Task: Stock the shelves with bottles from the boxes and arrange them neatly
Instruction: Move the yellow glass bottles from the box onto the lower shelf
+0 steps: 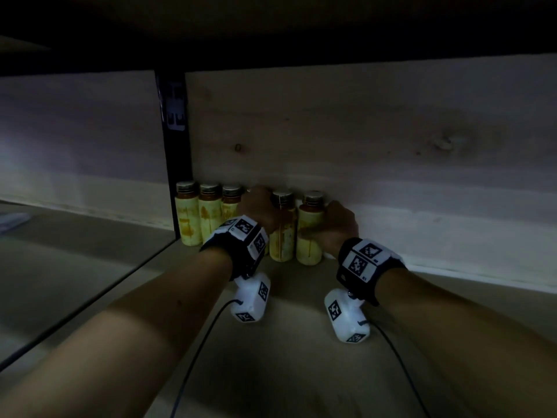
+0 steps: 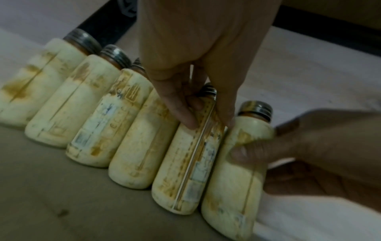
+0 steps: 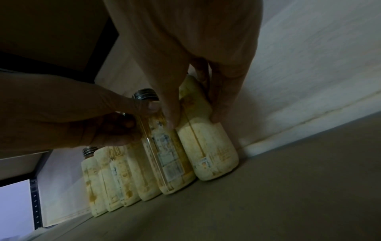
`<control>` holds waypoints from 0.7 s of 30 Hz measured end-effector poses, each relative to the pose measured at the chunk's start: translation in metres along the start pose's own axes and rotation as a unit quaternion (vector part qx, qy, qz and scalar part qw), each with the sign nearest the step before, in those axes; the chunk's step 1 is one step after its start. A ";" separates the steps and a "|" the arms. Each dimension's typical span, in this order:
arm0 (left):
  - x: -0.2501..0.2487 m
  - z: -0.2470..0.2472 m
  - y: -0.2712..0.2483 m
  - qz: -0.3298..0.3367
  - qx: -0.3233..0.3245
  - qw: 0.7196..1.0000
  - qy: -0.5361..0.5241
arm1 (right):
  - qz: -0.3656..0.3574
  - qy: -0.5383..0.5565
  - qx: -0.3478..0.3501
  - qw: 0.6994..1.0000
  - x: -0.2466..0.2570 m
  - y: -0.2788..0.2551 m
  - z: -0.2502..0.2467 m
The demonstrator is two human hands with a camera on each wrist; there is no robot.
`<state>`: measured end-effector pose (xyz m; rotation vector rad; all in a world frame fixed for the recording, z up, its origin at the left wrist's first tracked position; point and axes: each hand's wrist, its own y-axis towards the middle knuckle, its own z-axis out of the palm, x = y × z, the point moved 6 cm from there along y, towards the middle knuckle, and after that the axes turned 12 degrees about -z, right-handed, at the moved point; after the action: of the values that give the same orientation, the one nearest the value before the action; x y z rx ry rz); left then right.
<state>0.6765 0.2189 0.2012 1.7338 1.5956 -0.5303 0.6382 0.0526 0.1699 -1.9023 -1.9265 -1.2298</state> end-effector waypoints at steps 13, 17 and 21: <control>-0.014 -0.026 -0.059 0.035 0.045 0.992 0.109 | -0.038 -0.007 0.089 0.995 0.040 -0.063 -0.035; -0.017 -0.052 -0.099 0.014 0.098 0.984 0.146 | -0.084 -0.075 0.126 0.986 0.070 -0.103 -0.058; -0.020 -0.077 -0.148 0.025 0.127 0.974 0.188 | -0.085 -0.127 0.188 0.970 0.097 -0.144 -0.081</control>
<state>0.5168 0.2592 0.2330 2.1619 1.7968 -0.4135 0.4589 0.0957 0.2221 -1.7916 -2.2933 -0.6105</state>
